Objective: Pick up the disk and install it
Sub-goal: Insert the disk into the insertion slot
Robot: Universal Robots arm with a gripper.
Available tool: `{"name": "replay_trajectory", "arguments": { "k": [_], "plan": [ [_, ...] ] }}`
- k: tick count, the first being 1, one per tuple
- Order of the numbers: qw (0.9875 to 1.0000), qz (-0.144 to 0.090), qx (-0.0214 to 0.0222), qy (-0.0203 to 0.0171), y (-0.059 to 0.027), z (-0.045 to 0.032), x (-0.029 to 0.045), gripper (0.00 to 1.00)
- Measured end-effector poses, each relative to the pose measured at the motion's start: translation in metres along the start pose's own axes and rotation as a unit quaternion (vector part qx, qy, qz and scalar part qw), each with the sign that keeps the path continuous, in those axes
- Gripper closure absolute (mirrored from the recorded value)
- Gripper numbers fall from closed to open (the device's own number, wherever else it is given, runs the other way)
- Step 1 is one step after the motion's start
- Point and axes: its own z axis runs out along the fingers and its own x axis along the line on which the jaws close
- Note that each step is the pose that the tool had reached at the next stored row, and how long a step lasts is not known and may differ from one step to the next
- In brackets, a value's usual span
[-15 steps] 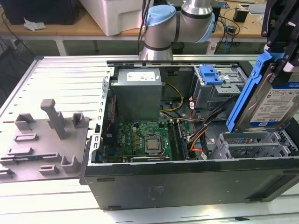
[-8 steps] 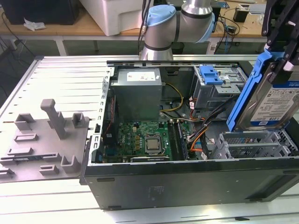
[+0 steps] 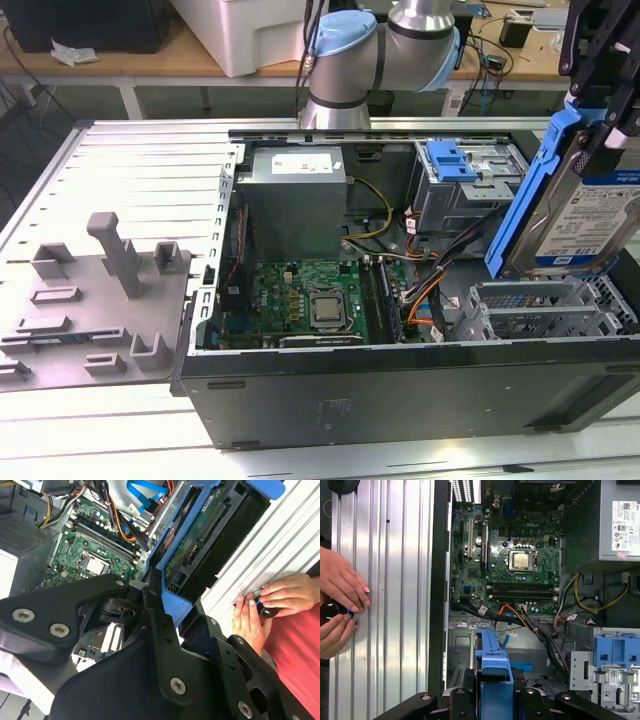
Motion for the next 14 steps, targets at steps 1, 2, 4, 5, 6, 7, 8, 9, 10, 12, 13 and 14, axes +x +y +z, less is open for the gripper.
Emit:
{"name": "replay_trajectory", "arguments": {
  "k": [1, 2, 4, 5, 6, 7, 8, 9, 10, 12, 13, 14],
  "plan": [
    [1.0, 0.0, 0.0003, 0.0, -0.0003, 0.0, 0.0, 0.63],
    [1.0, 0.0, 0.0009, 0.0, -0.0004, 0.0001, 0.0, 0.63],
    [1.0, 0.0, 0.0028, -0.0001, -0.0006, 0.0004, 0.0, 0.63],
    [1.0, 0.0, 0.0029, 0.0, -0.0006, 0.0004, 0.0, 0.63],
    [1.0, 0.0, 0.0029, -0.0001, -0.0005, 0.0004, 0.0, 0.63],
    [1.0, 0.001, 0.0029, -0.0001, -0.0005, 0.0004, 0.0, 0.63],
    [1.0, 0.001, 0.0029, -0.0001, -0.0005, 0.0011, 0.0, 0.63],
    [1.0, 0.001, 0.0029, -0.0001, -0.0005, 0.0012, 0.0, 0.63],
    [1.0, 0.001, 0.0029, -0.0001, -0.0005, 0.0014, 0.0, 0.63],
    [1.0, 0.002, 0.0029, -0.0001, -0.0005, 0.0018, 0.0, 0.63],
    [1.0, 0.002, 0.0029, -0.0001, -0.0005, 0.002, 0.0, 0.63],
    [1.0, 0.002, 0.0029, -0.0001, -0.0005, 0.0022, -0.0001, 0.63]
  ]
}}
